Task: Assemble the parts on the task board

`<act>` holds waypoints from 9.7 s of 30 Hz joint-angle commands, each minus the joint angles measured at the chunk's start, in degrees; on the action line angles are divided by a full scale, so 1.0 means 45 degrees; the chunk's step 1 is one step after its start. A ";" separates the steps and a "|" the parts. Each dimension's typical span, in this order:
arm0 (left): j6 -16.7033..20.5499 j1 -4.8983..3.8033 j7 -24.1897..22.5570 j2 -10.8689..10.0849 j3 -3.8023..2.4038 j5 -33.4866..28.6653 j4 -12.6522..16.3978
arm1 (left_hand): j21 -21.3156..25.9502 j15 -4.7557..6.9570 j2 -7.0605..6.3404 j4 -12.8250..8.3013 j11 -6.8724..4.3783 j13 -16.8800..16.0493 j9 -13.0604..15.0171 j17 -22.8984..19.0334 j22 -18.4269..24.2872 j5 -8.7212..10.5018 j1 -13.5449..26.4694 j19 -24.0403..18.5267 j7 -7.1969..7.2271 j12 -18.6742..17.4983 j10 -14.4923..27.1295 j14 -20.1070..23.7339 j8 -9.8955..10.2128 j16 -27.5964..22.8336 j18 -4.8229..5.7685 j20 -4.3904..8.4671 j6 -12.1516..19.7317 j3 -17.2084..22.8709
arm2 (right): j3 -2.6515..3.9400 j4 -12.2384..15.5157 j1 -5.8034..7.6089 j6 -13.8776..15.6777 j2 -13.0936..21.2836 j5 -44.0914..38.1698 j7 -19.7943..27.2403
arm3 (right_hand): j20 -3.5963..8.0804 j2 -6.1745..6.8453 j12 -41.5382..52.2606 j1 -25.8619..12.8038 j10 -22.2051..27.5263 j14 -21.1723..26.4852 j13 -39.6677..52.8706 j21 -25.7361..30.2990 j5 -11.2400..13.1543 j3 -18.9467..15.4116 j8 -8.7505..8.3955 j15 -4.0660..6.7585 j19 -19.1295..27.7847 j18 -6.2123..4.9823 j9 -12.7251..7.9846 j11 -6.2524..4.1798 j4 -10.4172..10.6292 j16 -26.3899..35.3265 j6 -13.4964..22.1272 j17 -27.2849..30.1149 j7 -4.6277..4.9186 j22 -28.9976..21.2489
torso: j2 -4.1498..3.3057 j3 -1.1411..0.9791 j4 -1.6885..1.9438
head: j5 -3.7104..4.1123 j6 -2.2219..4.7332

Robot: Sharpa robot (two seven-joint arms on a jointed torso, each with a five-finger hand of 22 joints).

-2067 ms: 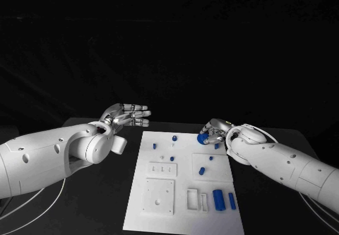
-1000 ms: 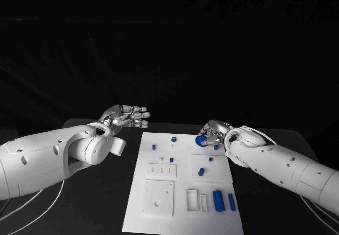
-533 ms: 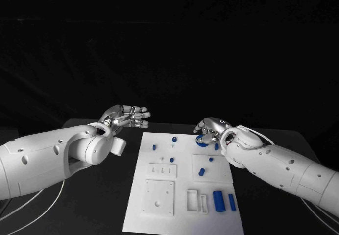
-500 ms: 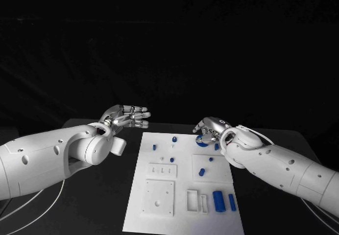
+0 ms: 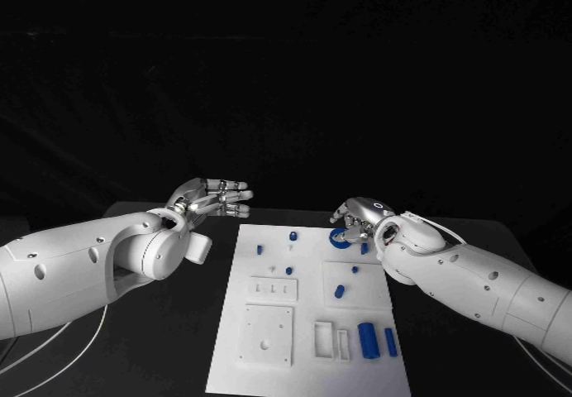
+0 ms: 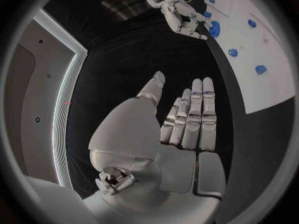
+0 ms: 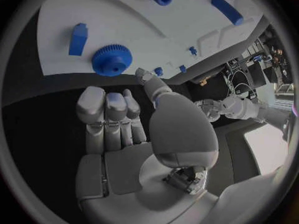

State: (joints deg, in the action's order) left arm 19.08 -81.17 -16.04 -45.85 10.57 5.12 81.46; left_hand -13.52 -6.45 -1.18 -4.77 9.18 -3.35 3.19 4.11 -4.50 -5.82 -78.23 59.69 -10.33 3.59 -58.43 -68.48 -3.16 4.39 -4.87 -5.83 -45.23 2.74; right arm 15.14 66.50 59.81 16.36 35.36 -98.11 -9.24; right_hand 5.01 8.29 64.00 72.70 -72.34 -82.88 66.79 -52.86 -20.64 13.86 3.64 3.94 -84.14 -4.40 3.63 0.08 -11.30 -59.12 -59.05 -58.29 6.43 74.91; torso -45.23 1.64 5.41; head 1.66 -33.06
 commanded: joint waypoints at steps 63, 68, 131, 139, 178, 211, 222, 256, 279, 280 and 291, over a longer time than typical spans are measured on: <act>-0.0270 -0.0028 0.0120 0.0024 0.0014 0.0098 -0.0039 | -0.0036 -0.0063 -0.0032 0.0051 0.0005 0.0000 -0.0018 -0.0003 0.0014 0.0053 -0.0065 -0.0128 -0.0005 -0.0014 0.0152 0.0036 0.0007 -0.0032 -0.0027 -0.0022 0.0145 0.0064 | -0.0064 -0.0790 -0.0189 -0.2320 -0.0090 -0.0374 -0.0377 | -0.0037 0.0114 -0.0191 0.0187 0.0256 0.0025 -0.0202 0.0172 -0.0373 -0.0156 -0.0019 -0.0020 -0.0226 -0.0179 -0.0008 -0.0004 0.0662 0.0123 -0.0155 -0.0058 -0.0049 0.1399 | 0.0002 -0.0001 0.0018 | 0.0104 -0.0087; -0.0262 -0.0028 0.0144 0.0024 0.0015 0.0103 -0.0037 | -0.0036 -0.0063 -0.0032 0.0051 0.0005 0.0000 -0.0018 -0.0003 0.0014 0.0053 -0.0065 -0.0128 -0.0005 -0.0014 0.0152 0.0036 0.0007 -0.0032 -0.0027 -0.0022 0.0145 0.0064 | -0.0076 -0.0770 -0.0190 -0.2014 -0.0106 -0.0596 -0.0506 | -0.0013 0.0065 -0.0147 0.0042 0.0205 0.0015 -0.0166 0.0128 -0.0276 0.0484 -0.0034 0.0012 -0.0231 -0.0183 -0.0013 -0.0053 0.0199 0.0111 -0.0364 -0.0105 -0.0075 0.1405 | 0.0010 0.0000 0.0020 | 0.0105 -0.0068; -0.0324 -0.0030 0.0453 0.0201 0.0012 0.0225 -0.0082 | -0.0103 -0.0061 0.0041 -0.0120 0.0016 -0.0001 -0.0037 -0.0006 -0.0002 -0.0082 -0.0074 -0.0153 -0.0054 -0.0011 0.0169 0.0033 0.0028 -0.0034 -0.0036 -0.0015 0.0556 0.0124 | -0.1349 0.0022 0.0110 -0.0465 -0.2410 -0.1723 -0.1487 | 0.0143 0.0339 -0.0182 -0.0504 0.0106 0.0006 -0.0070 -0.0115 -0.0541 0.1180 -0.0018 0.0146 -0.0338 -0.0066 0.0015 -0.0175 0.1064 0.0269 -0.0881 -0.0038 -0.0262 0.1456 | 0.0000 0.0021 0.0046 | -0.0139 0.0011; -0.0376 -0.0030 0.0482 0.0262 0.0010 0.0228 -0.0105 | -0.0103 -0.0061 0.0041 -0.0120 0.0016 -0.0001 -0.0037 -0.0006 -0.0002 -0.0082 -0.0074 -0.0153 -0.0054 -0.0011 0.0169 0.0033 0.0028 -0.0034 -0.0036 -0.0015 0.0556 0.0124 | -0.1449 -0.0286 0.0159 -0.0409 -0.2627 -0.1671 -0.1492 | 0.0129 0.0304 -0.0227 -0.0470 0.0146 0.0009 -0.0109 -0.0033 -0.0523 0.1060 -0.0022 0.0134 -0.0346 -0.0078 0.0011 -0.0153 0.1184 0.0342 -0.0728 0.0010 -0.0225 0.1446 | 0.0000 -0.0001 0.0060 | -0.0126 0.0045; -0.0664 -0.0030 0.0627 0.0210 0.0009 0.0443 -0.0091 | -0.0111 -0.0072 0.0092 -0.0187 0.0034 0.0000 -0.0044 -0.0008 0.0001 -0.0160 -0.0133 -0.0192 -0.0065 -0.0012 0.0235 0.0075 0.0036 -0.0037 -0.0044 -0.0025 0.0682 0.0146 | -0.1508 0.0359 0.0092 0.0694 -0.1902 -0.0850 -0.1801 | 0.0047 0.0506 -0.0194 -0.1398 0.0140 -0.0021 -0.0231 -0.0133 0.2284 -0.0080 -0.0008 0.0051 -0.0396 -0.0103 0.0015 -0.0053 0.4410 0.0131 -0.0277 -0.0174 -0.0203 0.1480 | 0.0019 -0.0008 0.0045 | -0.0121 0.0060; -0.0284 -0.0020 -0.1117 0.0037 0.0013 0.0271 -0.0422 | -0.0930 0.0275 0.0508 -0.0758 -0.0317 0.0005 0.0019 0.0009 -0.0393 -0.0417 0.0084 -0.0058 0.0104 -0.0022 -0.0948 -0.0598 -0.0033 0.0218 0.0065 0.0354 -0.0554 0.0285 | 0.0372 -0.0890 -0.0236 0.0408 0.2047 0.5411 0.4385 | 0.0056 -0.0765 0.0230 0.0547 -0.0101 0.0010 0.0249 -0.0322 -0.2204 -0.3264 -0.0018 0.0057 -0.0179 -0.0021 0.0019 -0.0076 0.0106 0.0134 -0.0665 -0.0446 -0.0180 0.1503 | 0.0105 -0.0193 -0.0474 | -0.0015 0.0267; -0.0395 -0.0011 -0.0948 0.0062 0.0017 0.0275 -0.0620 | -0.0986 0.0267 0.0513 -0.0772 -0.0310 0.0005 0.0024 0.0006 -0.0416 -0.0391 0.0118 -0.0114 0.0111 -0.0025 -0.0919 -0.0581 -0.0038 0.0218 0.0074 0.0350 -0.0665 0.0285 | 0.0376 -0.1571 -0.0685 -0.0353 0.1604 0.5387 0.4368 | 0.0037 -0.0854 0.0207 0.0481 -0.0065 0.0002 0.0234 -0.0368 -0.2234 -0.3306 -0.0020 0.0036 -0.0173 -0.0044 0.0016 -0.0043 -0.0150 0.0132 -0.0488 -0.0517 -0.0126 0.1508 | 0.0087 -0.0246 -0.0463 | -0.0002 0.0101; -0.0580 0.0067 -0.0588 0.0072 0.0026 0.0344 -0.0862 | -0.1113 0.0259 0.0526 -0.0818 -0.0292 0.0004 0.0026 0.0005 -0.0455 -0.0369 0.0089 -0.0203 0.0107 -0.0023 -0.0846 -0.0556 -0.0040 0.0233 0.0064 0.0340 -0.0697 0.0260 | 0.0380 -0.1899 -0.1349 -0.0821 0.0943 0.5050 0.3901 | 0.0005 -0.1006 0.0140 0.0147 0.0032 0.0004 0.0177 -0.0300 -0.2445 -0.3114 -0.0018 0.0014 -0.0166 -0.0085 0.0019 -0.0016 -0.0535 0.0196 -0.0312 -0.0562 -0.0081 0.1488 | 0.0124 -0.0220 -0.0458 | -0.0044 -0.0102; -0.0705 0.0067 -0.0350 0.0013 0.0036 0.0387 -0.0951 | -0.1135 0.0249 0.0522 -0.0803 -0.0283 0.0003 0.0024 0.0005 -0.0452 -0.0305 0.0092 -0.0238 0.0103 -0.0020 -0.0813 -0.0538 -0.0039 0.0235 0.0065 0.0326 -0.0671 0.0229 | 0.0381 -0.1920 -0.1357 -0.0268 0.0832 0.4702 0.3627 | 0.0152 -0.1210 0.0216 -0.0192 -0.0081 -0.0026 0.0255 -0.0358 -0.0989 -0.1483 -0.0017 0.0165 -0.0197 -0.0006 0.0048 -0.0229 -0.0526 0.0115 -0.1532 -0.0717 -0.0413 0.1498 | 0.0129 -0.0223 -0.0474 | -0.0138 -0.0088; -0.0708 0.0067 -0.0345 0.0013 0.0036 0.0388 -0.0954 | -0.1135 0.0249 0.0522 -0.0803 -0.0283 0.0003 0.0024 0.0005 -0.0452 -0.0305 0.0092 -0.0238 0.0103 -0.0020 -0.0813 -0.0538 -0.0039 0.0235 0.0065 0.0326 -0.0671 0.0229 | 0.0381 -0.1919 -0.1357 -0.0261 0.0820 0.4698 0.3620 | 0.0155 -0.1168 0.0206 -0.0215 -0.0081 -0.0026 0.0256 -0.0365 -0.0970 -0.1445 -0.0016 0.0165 -0.0196 0.0000 0.0050 -0.0226 -0.0510 0.0121 -0.1535 -0.0722 -0.0413 0.1500 | 0.0128 -0.0224 -0.0475 | -0.0137 -0.0079; -0.0731 0.0065 -0.0284 0.0009 0.0037 0.0404 -0.0971 | -0.1156 0.0243 0.0504 -0.0786 -0.0269 0.0004 0.0024 0.0005 -0.0435 -0.0302 0.0045 -0.0250 0.0099 -0.0025 -0.0766 -0.0527 -0.0038 0.0240 0.0060 0.0322 -0.0654 0.0198 | 0.0381 -0.1959 -0.1358 -0.0380 0.0699 0.4687 0.3580 | 0.0144 -0.1044 0.0056 -0.0189 0.0008 -0.0013 0.0156 -0.0282 -0.0904 -0.1580 -0.0013 0.0145 -0.0181 -0.0007 0.0045 -0.0201 -0.0440 0.0192 -0.1364 -0.0695 -0.0366 0.1480 | 0.0126 -0.0226 -0.0466 | -0.0134 -0.0098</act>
State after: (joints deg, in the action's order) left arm 16.71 -80.86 -17.26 -45.83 10.76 6.82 77.05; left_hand -18.40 -5.23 1.02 -8.17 7.88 -3.35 3.24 4.20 -6.46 -7.30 -78.15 58.87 -9.82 3.59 -62.24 -70.73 -3.15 5.28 -4.41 -4.39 -48.00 3.76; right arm 16.92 57.79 53.85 15.23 38.58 -76.21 7.33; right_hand 5.42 3.12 64.44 71.82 -72.59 -82.84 67.59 -54.35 -24.81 6.90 3.60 4.29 -84.13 -4.39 3.89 -0.73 -13.39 -58.45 -65.41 -61.50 4.60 74.91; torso -44.64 0.62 3.27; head 1.05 -33.49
